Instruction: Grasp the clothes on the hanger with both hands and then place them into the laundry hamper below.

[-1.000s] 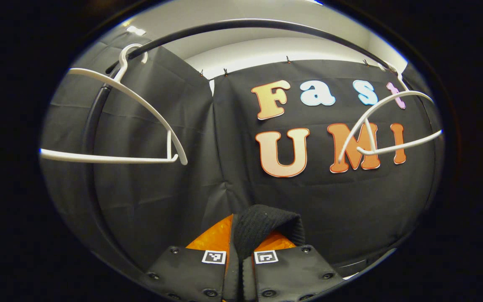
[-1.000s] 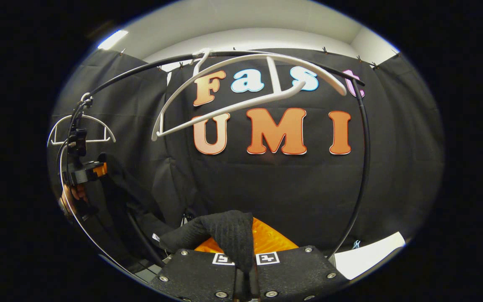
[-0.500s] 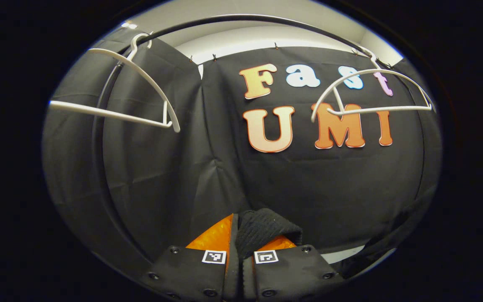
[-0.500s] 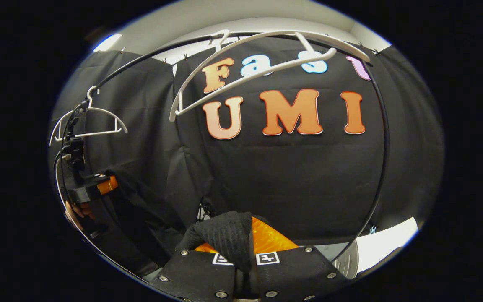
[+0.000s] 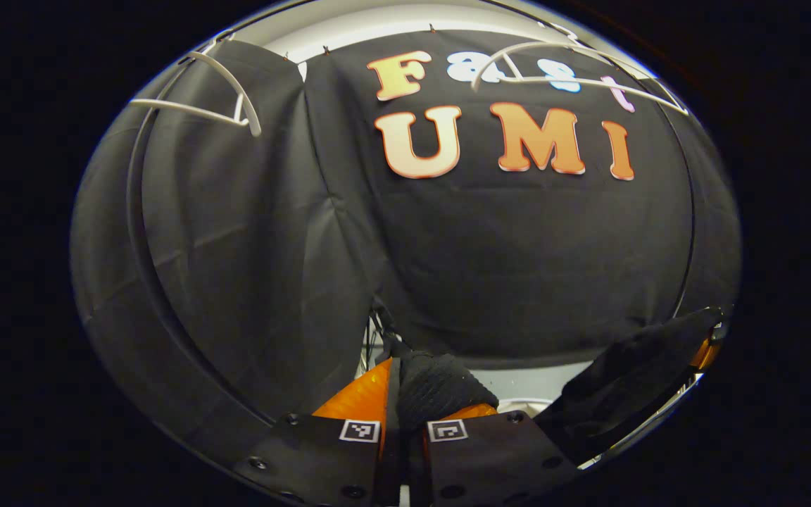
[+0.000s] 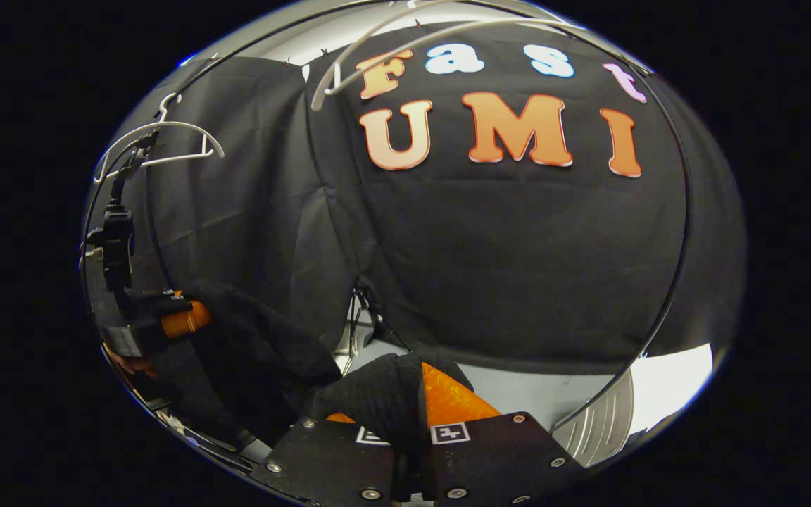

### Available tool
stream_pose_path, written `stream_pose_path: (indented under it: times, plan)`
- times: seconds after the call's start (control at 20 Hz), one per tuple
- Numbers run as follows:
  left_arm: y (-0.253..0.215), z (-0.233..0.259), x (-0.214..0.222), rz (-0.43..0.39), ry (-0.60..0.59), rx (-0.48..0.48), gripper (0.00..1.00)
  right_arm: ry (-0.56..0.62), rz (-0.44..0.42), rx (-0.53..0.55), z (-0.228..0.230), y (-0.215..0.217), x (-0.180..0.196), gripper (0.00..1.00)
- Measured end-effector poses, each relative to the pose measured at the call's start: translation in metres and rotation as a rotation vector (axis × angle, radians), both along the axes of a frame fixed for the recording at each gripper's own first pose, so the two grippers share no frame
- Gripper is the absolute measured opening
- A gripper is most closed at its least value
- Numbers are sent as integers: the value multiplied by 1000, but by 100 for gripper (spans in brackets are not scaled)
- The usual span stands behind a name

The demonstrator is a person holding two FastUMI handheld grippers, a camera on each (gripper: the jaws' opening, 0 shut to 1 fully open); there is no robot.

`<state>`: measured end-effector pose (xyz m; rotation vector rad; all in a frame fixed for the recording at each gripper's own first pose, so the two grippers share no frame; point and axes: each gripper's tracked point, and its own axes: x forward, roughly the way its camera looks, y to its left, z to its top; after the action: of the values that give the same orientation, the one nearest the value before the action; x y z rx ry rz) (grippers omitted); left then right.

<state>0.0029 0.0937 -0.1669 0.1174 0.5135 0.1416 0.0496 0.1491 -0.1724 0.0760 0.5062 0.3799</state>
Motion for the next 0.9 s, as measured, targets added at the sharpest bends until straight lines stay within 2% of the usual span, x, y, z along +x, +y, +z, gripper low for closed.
stream_pose_path:
  times: [0.2,0.35,0.6,0.65,0.75,0.8,0.85,0.9]
  plan:
    - [0,-49,-24,-5,137,-11,11,131,-12,26,-46,9,-10,12]
    - [-1,-87,-47,10,244,-26,11,210,-5,-3,-83,9,-29,12]
    - [0,-100,-65,49,284,-39,12,299,-5,9,-109,10,-44,14]
    - [1,-102,-68,60,290,-44,12,317,2,11,-114,11,-46,7]
    - [0,-107,-71,74,302,-66,13,346,14,6,-122,14,-50,12]
    - [-7,-110,-72,65,315,-94,19,344,20,8,-123,17,-51,14]
    - [-9,-113,-76,63,331,-107,23,330,19,14,-122,20,-47,28]
    - [-9,-118,-80,62,340,-106,29,322,23,14,-117,18,-47,33]
